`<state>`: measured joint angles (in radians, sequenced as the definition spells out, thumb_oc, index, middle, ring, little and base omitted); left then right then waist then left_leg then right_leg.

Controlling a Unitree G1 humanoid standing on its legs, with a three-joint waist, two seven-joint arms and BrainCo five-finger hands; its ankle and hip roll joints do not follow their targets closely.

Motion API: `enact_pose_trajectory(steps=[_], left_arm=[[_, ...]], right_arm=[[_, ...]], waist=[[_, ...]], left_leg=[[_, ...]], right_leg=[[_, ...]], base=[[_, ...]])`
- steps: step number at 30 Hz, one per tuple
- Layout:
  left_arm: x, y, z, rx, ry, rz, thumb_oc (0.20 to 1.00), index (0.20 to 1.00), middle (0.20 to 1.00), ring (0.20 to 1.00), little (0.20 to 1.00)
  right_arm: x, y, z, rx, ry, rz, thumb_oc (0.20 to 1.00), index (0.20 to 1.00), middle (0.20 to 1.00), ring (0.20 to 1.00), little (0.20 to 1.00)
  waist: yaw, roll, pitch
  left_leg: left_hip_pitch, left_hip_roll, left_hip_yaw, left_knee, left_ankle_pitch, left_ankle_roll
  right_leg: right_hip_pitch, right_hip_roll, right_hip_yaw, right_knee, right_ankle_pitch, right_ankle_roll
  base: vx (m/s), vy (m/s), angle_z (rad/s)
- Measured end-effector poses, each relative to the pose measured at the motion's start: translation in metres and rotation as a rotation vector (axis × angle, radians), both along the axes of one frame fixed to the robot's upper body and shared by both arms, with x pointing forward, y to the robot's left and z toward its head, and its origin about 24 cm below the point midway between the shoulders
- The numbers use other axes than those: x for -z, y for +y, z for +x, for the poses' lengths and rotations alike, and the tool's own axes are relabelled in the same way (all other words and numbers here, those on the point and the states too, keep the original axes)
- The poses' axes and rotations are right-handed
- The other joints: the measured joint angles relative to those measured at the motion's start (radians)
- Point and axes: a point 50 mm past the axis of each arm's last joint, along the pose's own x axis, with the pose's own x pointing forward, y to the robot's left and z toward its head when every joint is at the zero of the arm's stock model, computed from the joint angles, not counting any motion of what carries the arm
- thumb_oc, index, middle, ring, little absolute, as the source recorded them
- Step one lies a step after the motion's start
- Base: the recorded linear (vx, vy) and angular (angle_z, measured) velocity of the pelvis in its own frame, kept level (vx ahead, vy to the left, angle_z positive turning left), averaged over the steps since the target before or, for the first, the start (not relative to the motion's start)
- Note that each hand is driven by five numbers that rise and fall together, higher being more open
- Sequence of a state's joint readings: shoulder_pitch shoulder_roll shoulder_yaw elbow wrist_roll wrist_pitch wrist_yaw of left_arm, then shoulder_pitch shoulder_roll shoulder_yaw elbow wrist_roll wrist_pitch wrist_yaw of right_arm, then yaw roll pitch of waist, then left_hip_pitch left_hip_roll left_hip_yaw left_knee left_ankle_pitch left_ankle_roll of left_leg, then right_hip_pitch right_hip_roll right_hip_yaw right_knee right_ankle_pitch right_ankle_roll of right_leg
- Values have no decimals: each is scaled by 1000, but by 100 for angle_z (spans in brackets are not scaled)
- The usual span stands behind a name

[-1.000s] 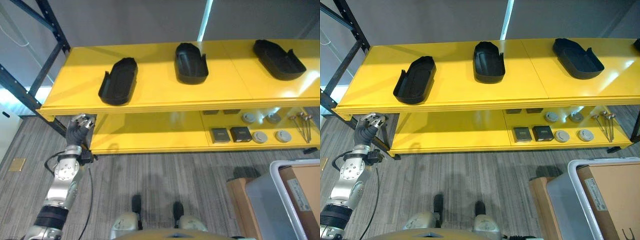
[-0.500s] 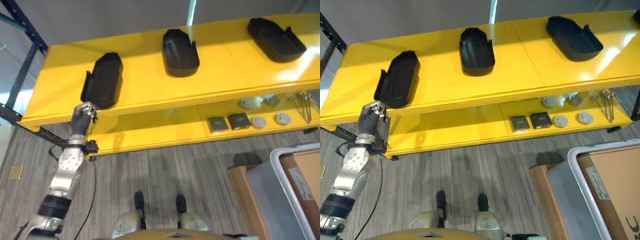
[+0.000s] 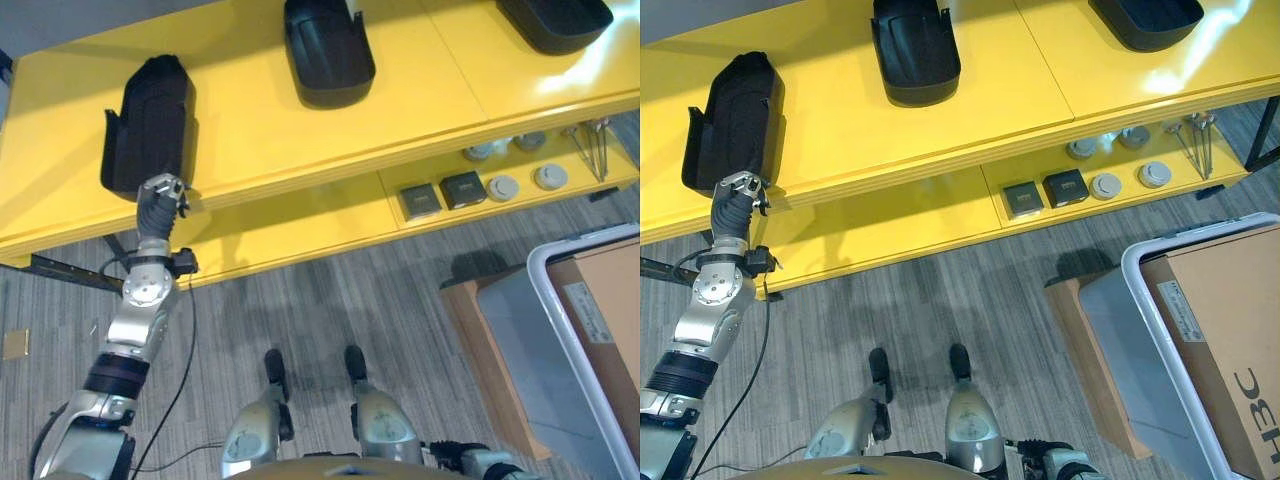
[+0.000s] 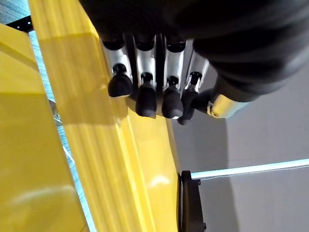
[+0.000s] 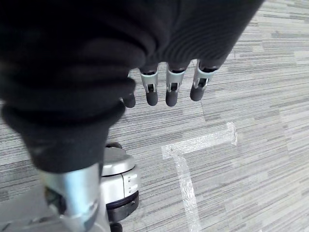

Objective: Move parts from the plastic box to the shelf.

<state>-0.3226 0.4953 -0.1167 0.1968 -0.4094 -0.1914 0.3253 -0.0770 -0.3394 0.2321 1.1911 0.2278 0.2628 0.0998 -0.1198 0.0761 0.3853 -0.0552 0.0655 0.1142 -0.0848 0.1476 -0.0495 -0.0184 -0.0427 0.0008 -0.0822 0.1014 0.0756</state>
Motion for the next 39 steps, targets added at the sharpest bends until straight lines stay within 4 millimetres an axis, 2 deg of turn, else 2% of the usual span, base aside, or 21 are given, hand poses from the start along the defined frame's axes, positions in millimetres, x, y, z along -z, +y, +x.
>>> enact_pose_trajectory(steps=[5,9,12,16,20,24,27,31,34,38,39], left_arm=[[2,3,1,-27,7,-5,200,200,200,200,200],[-10,8,5,-53,-45,-11,200,200,200,200,200],[-41,13,11,-59,-190,-96,200,200,200,200,200],[-68,15,10,-12,-328,-193,200,200,200,200,200],[-83,18,7,0,-397,-226,200,200,200,200,200],[-80,20,10,-10,-352,-208,200,200,200,200,200],[-70,30,14,-48,-273,-187,200,200,200,200,200],[-65,32,15,-53,-250,-184,200,200,200,200,200],[-53,36,10,-54,-209,-169,200,200,200,200,200],[-24,44,-1,-89,-115,-162,200,200,200,200,200],[-23,45,-1,-93,-114,-163,200,200,200,200,200]], right_arm=[[-2,-3,5,-3,-14,-9,1000,1000,1000,1000,1000],[-5,-6,10,-7,-27,-18,1000,1000,1000,1000,1000],[-5,-6,11,-11,-27,-16,1000,1000,1000,1000,1000],[-4,-4,11,-36,-21,-17,1000,1000,1000,1000,1000],[-6,-1,18,-69,-45,-17,1000,1000,1000,1000,1000],[-7,-2,20,-83,-47,-25,1000,1000,1000,1000,1000],[-7,-2,20,-82,-45,-26,1000,1000,1000,1000,1000],[-7,-2,21,-82,-49,-26,1000,1000,1000,1000,1000],[-7,-2,21,-82,-49,-26,1000,1000,1000,1000,1000],[-7,-3,21,-80,-46,-28,1000,1000,1000,1000,1000],[-8,-4,21,-80,-47,-30,1000,1000,1000,1000,1000]], waist=[[4,-4,26],[4,-9,66],[-2,-17,80],[-7,-19,81],[-15,-19,81],[-16,-19,81],[-18,-18,81],[-13,-18,81],[-8,-18,81],[6,-10,85],[12,-10,85]], left_leg=[[0,1,5,5,0,0],[-1,3,21,5,-4,-6],[-14,5,21,5,1,-2],[-13,8,21,5,2,-1],[-12,13,21,5,2,-3],[-10,15,22,5,3,-5],[-9,15,23,5,3,-6],[-9,16,23,5,4,-7],[-8,16,23,5,5,-8],[-6,17,22,5,6,-9],[-6,16,22,5,6,-9]], right_leg=[[-3,1,4,0,2,-1],[-12,1,17,0,9,0],[-22,4,19,0,16,-1],[-23,7,19,0,17,-1],[-22,11,19,1,17,-2],[-21,13,19,1,18,-3],[-20,13,20,1,19,-4],[-20,13,18,1,19,-5],[-18,13,16,1,19,-5],[-16,13,15,1,20,-6],[-16,13,14,0,20,-6]], base=[[2,3,-1],[5,5,-9],[2,1,-1],[0,0,0],[0,0,0],[0,0,0],[0,0,0],[0,0,0],[0,0,0],[-7,40,1],[-4,29,5]])
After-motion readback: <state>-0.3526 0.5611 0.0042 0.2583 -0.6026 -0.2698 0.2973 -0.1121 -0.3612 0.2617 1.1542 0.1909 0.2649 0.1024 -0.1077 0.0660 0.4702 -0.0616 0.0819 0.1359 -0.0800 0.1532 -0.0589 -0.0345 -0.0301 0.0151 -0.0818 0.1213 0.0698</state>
